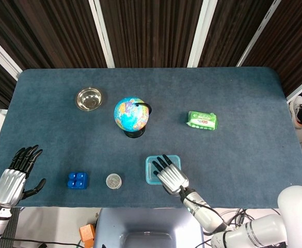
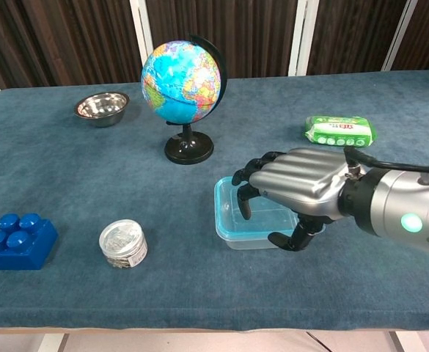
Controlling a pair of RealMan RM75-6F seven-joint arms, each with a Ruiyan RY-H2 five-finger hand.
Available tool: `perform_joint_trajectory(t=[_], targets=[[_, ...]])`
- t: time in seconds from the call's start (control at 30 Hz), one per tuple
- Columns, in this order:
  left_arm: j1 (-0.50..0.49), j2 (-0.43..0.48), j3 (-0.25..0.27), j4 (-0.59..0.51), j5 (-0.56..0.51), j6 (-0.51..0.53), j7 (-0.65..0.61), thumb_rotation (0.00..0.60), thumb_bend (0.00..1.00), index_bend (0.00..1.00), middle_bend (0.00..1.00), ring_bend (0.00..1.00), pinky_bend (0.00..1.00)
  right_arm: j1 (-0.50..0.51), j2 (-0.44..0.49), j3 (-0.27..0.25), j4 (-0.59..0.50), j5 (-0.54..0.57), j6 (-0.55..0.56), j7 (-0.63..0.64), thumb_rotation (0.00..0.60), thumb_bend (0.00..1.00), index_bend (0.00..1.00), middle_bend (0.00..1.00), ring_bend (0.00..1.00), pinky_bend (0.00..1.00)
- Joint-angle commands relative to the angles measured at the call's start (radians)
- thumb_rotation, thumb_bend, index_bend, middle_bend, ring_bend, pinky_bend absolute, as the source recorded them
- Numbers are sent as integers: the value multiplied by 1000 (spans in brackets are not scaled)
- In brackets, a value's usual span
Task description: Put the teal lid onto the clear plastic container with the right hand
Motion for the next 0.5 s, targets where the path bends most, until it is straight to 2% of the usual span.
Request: perform_joint_trajectory(t=[0.03, 0.37, 0.5], targets=[[0, 0, 0, 0, 0, 0, 0, 600, 311, 0, 0, 0, 4, -4, 11, 5, -10, -10, 4, 10, 600, 375, 344, 74, 0, 0], [2, 0, 1, -2, 4, 5, 2, 600, 310, 0, 0, 0, 4, -33, 106, 21, -66, -59, 16, 76, 600, 375, 340, 74, 0, 0], [2, 0, 1, -3, 5, 6, 3, 600, 310, 0, 0, 0, 4, -37, 117, 23, -68, -65, 13, 89, 600, 376, 338, 74, 0, 0]])
